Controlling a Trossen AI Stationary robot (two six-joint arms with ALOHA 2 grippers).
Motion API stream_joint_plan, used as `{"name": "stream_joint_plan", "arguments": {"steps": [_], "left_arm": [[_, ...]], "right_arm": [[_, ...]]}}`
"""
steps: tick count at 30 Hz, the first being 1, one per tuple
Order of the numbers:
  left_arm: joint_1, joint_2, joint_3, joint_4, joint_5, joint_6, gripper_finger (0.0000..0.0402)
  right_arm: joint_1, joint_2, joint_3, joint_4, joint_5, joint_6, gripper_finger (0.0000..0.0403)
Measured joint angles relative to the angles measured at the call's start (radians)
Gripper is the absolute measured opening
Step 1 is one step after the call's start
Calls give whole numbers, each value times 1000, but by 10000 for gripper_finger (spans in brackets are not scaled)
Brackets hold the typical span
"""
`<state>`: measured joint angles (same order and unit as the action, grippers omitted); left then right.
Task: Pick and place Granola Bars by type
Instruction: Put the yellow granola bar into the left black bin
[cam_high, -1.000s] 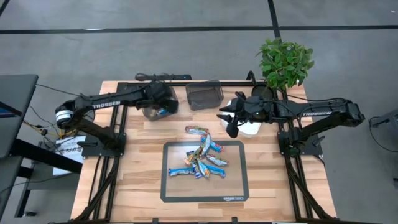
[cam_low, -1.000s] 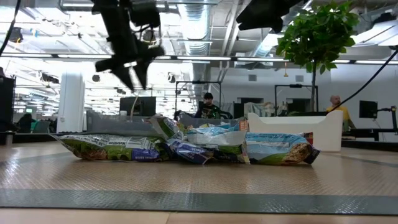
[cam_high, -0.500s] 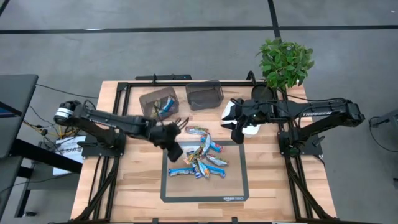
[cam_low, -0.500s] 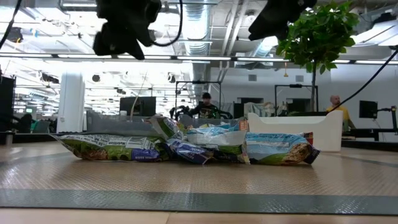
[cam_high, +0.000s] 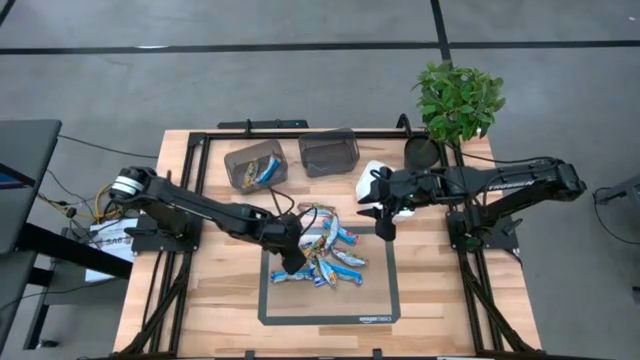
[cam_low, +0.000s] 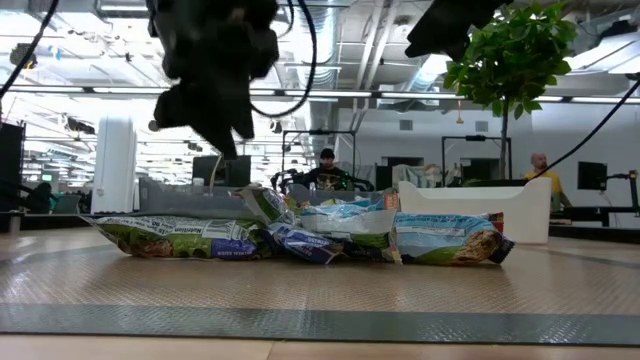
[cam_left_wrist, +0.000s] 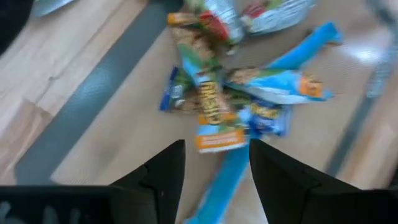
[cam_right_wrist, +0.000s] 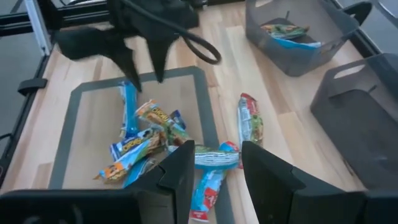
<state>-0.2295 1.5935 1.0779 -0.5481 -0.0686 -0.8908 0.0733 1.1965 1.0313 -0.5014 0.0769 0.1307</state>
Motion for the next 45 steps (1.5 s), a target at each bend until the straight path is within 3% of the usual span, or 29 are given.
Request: {"name": "stream_joint_plan", "arguments": {"steps": [26,35,38,45], "left_arm": [[36,112,0,108,-14,90,191],[38,181,0,182,87,111,191],[38,188,6,181,61,120,190],[45,184,10,170,40,120,156]], "right_arm": [[18,0,0,5,2,1,124],[17,0,0,12,3,3,124],[17,0,0,14,3,10,124],[17,0,0,15,3,19,124]]}}
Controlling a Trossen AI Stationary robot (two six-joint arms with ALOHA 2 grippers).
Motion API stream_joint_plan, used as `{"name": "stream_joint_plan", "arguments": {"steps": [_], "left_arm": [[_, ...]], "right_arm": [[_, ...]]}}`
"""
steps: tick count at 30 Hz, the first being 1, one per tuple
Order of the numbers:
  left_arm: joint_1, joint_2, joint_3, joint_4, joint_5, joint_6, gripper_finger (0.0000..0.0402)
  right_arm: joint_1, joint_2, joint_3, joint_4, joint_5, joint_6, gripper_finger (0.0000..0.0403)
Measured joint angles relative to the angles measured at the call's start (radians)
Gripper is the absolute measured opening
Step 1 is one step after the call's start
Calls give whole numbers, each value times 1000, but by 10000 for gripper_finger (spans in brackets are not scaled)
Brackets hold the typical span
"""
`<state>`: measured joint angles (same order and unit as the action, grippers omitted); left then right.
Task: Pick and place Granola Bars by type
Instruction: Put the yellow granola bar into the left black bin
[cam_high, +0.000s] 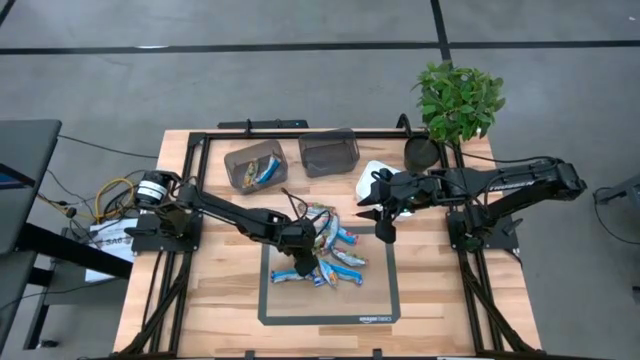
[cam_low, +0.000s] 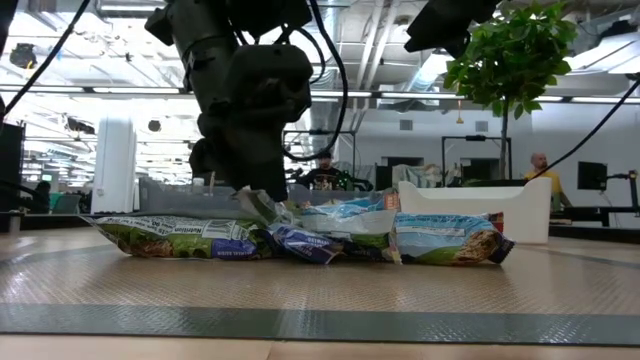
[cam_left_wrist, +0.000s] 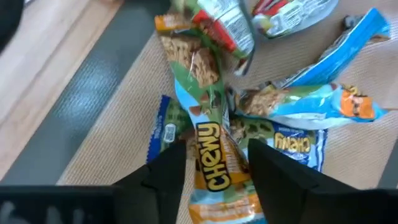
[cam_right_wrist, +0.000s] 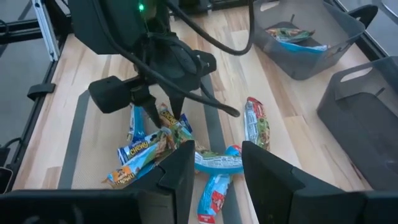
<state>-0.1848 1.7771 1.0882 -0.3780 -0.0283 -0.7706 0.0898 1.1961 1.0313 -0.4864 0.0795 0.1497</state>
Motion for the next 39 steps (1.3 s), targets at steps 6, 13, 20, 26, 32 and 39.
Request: {"name": "stream_joint_plan", "arguments": {"steps": [6,13,20,26,32,39], "left_arm": [[0,0,0,-7,26,-8,72],[0,0,0,-7,40,-9,21],[9,-3,0,-8,43,-40,17],[22,-73,-1,-95,-19,-128,16],[52,-206,-1,-222,-206,-254,16],[150,-366,-1,-410,-479,-375,16]], "right_arm": [[0,0,0,-2,0,1,124],[0,0,0,-8,0,0,124],[0,0,0,-8,0,-1,124],[0,0,0,-2,11,0,124],[-1,0,0,47,89,-6,124],[-10,0,0,152,220,-31,124]]}}
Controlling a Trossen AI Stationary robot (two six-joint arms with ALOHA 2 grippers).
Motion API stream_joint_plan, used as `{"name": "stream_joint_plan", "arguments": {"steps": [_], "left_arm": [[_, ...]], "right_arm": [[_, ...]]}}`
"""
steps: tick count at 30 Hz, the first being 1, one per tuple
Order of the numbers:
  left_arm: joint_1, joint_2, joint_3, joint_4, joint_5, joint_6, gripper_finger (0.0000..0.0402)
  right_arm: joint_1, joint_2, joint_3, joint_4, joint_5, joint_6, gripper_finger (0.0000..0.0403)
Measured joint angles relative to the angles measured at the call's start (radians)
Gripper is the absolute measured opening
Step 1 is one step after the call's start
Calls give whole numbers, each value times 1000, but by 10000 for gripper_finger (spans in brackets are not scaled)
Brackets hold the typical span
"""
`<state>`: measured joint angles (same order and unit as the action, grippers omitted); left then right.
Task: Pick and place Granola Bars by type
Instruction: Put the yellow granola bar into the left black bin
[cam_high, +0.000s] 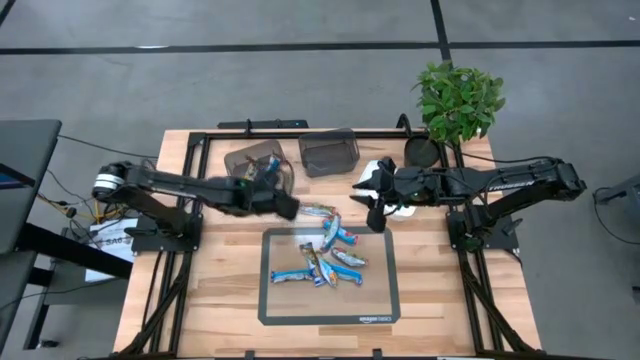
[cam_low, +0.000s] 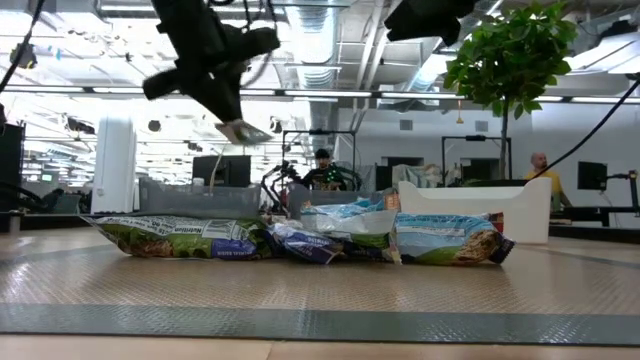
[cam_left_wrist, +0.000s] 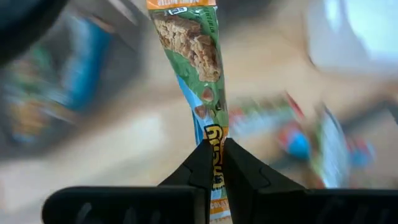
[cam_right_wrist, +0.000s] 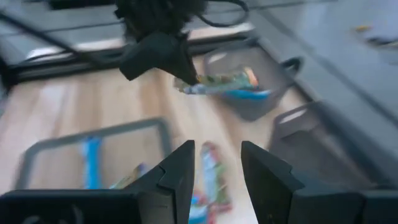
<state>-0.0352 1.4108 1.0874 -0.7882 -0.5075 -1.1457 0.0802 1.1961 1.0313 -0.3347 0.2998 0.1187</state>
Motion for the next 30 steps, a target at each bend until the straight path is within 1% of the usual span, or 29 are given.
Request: {"name": "stream_joint_plan", "arguments": {"steps": [3,6,10,14,16,19,23,26,28,30], "left_arm": [[69,-46,0,-75,-72,-19,16],[159,-64,0,-136,-75,15,16],[280,-64,0,-167,-24,117,16],[378,-60,0,-164,-24,172,24],[421,-60,0,-159,-8,215,36],[474,-60,0,-135,67,288,67],[514,-51,0,-133,105,301,117],[527,-51,0,-131,136,296,146],[522,-51,0,-102,168,298,156],[505,-51,0,-45,216,329,160]], "right_arm": [[-6,0,0,36,92,-29,124],[-15,0,0,56,151,-49,124],[-35,0,0,56,148,-49,124],[-39,0,0,56,148,-49,124],[-39,0,0,56,148,-49,124],[-39,0,0,55,147,-49,124],[-40,0,0,53,147,-49,124],[-40,0,0,53,145,-49,124],[-40,0,0,52,139,-49,124],[-39,0,0,51,111,-50,124]]}}
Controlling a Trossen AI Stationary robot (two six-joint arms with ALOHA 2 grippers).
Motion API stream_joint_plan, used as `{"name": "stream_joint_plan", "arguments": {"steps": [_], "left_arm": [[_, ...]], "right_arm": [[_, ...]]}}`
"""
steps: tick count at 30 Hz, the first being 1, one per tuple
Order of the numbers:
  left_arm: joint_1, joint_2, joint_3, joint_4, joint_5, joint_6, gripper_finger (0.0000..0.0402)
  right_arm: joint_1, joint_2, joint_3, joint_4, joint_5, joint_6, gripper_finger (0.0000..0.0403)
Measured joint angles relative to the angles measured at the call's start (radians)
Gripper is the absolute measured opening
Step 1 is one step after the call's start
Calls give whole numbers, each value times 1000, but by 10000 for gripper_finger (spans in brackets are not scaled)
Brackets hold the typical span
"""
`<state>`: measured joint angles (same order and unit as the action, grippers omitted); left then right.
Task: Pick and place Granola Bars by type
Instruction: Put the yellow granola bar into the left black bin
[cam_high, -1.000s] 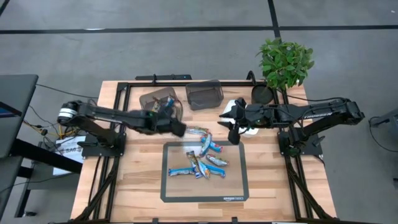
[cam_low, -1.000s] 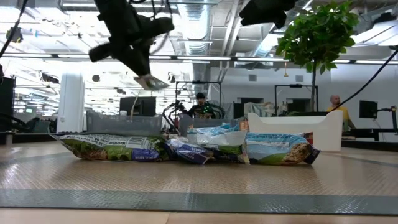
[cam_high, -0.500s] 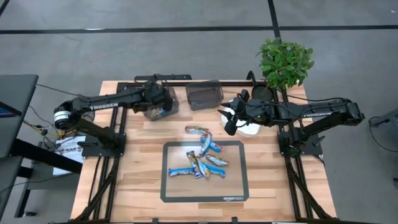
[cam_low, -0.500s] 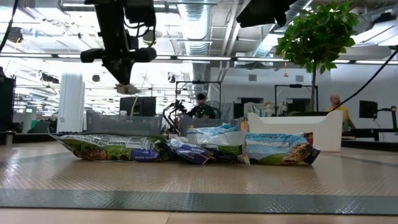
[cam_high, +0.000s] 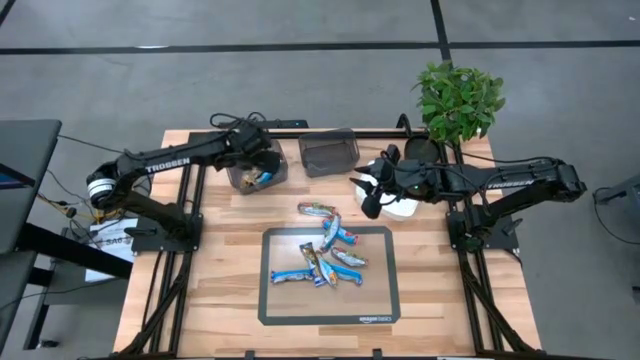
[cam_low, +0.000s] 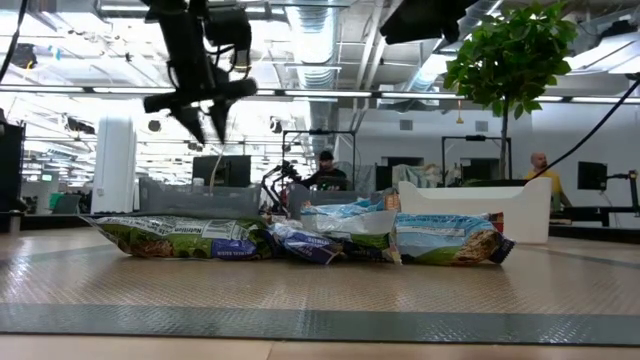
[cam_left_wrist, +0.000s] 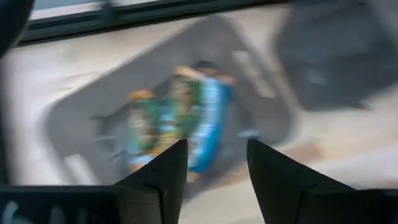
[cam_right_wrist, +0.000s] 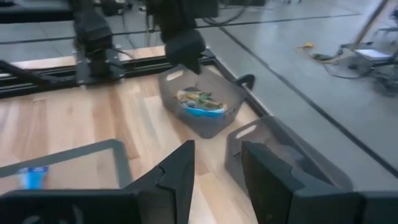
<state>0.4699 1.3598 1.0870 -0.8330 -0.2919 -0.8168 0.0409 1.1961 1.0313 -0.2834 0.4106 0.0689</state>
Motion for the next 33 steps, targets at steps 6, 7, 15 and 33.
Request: {"name": "stream_joint_plan", "arguments": {"steps": [6,7,15,33], "left_arm": [[-115,0,0,174,188,92,162],[-143,0,0,192,206,94,162],[-397,0,0,277,206,116,162],[-710,0,0,380,209,276,162]], "right_arm": [[3,0,0,-72,-200,1,124],[3,0,0,-92,-249,1,124],[16,0,0,-202,-513,193,124],[163,414,236,-217,-444,622,124]]}}
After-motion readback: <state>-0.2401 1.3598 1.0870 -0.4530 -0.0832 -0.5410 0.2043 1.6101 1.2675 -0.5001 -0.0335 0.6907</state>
